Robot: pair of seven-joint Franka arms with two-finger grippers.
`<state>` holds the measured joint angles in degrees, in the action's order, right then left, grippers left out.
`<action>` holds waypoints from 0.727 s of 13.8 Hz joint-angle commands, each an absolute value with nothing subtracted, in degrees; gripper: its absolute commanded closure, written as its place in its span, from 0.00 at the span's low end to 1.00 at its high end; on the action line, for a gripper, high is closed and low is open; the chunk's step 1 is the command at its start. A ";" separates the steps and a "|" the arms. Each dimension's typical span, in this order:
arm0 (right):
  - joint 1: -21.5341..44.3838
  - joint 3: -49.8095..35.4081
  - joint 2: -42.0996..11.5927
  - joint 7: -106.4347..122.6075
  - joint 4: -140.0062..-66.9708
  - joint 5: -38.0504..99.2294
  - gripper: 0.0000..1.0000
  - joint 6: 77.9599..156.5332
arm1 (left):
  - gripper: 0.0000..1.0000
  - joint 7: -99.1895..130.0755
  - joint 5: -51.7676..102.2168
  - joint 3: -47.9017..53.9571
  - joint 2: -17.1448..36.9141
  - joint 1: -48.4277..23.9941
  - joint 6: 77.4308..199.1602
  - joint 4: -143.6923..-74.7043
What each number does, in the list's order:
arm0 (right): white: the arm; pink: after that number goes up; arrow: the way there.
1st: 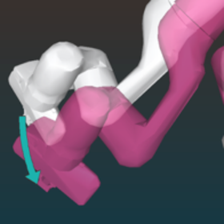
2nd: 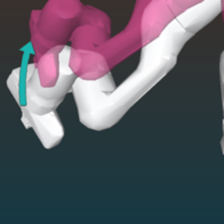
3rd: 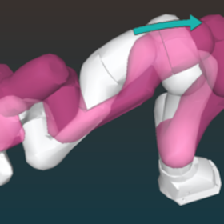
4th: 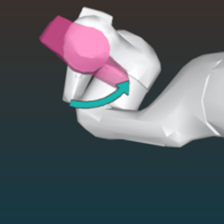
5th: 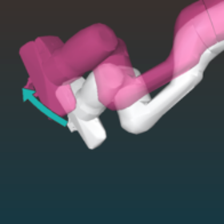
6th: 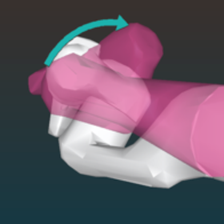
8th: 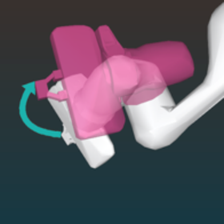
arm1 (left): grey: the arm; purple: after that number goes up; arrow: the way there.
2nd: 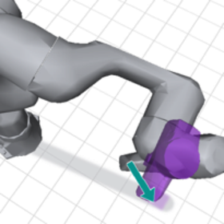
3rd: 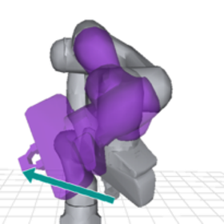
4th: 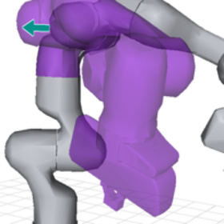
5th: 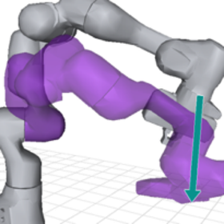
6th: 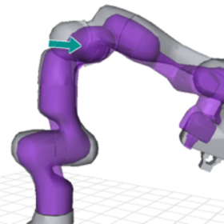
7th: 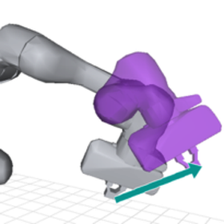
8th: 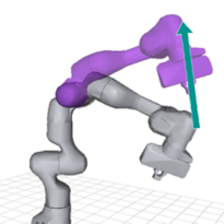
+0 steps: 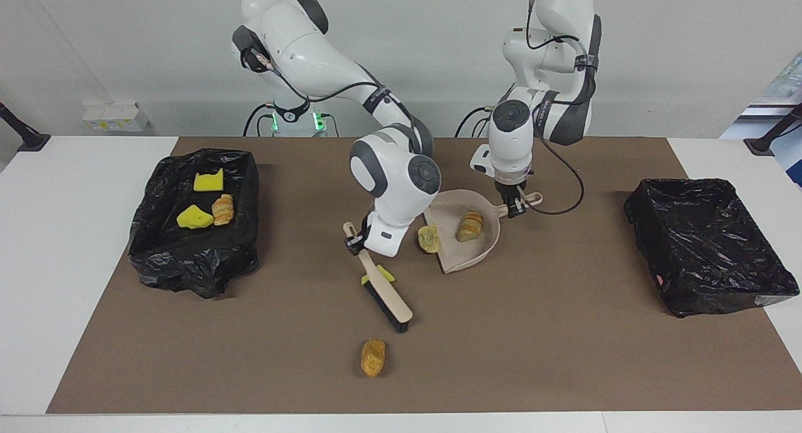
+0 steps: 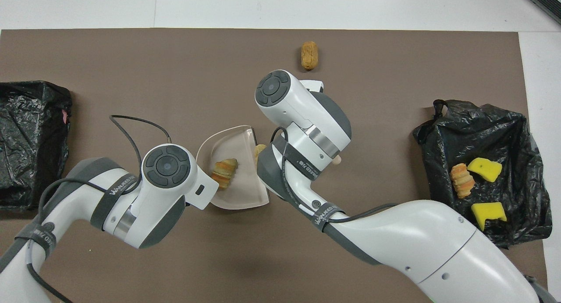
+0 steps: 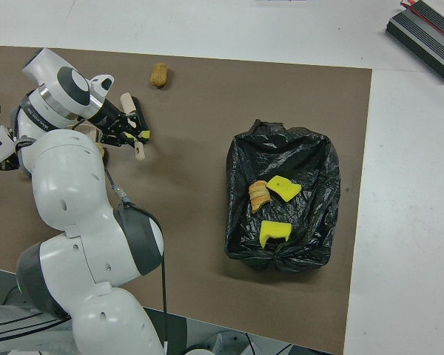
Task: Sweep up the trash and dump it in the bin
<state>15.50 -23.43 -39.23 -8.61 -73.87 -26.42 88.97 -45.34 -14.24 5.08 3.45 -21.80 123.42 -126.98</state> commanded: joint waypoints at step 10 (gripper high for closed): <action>1.59 -23.64 -34.62 6.23 -76.90 -36.88 1.00 103.42 | 1.00 -45.09 -13.27 5.27 2.20 -21.80 123.40 -129.02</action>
<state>3.94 -23.13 -33.35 3.96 -75.14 -32.77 98.24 -45.32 -14.24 5.08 3.45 -21.80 123.39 -126.99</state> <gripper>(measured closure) 0.740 0.687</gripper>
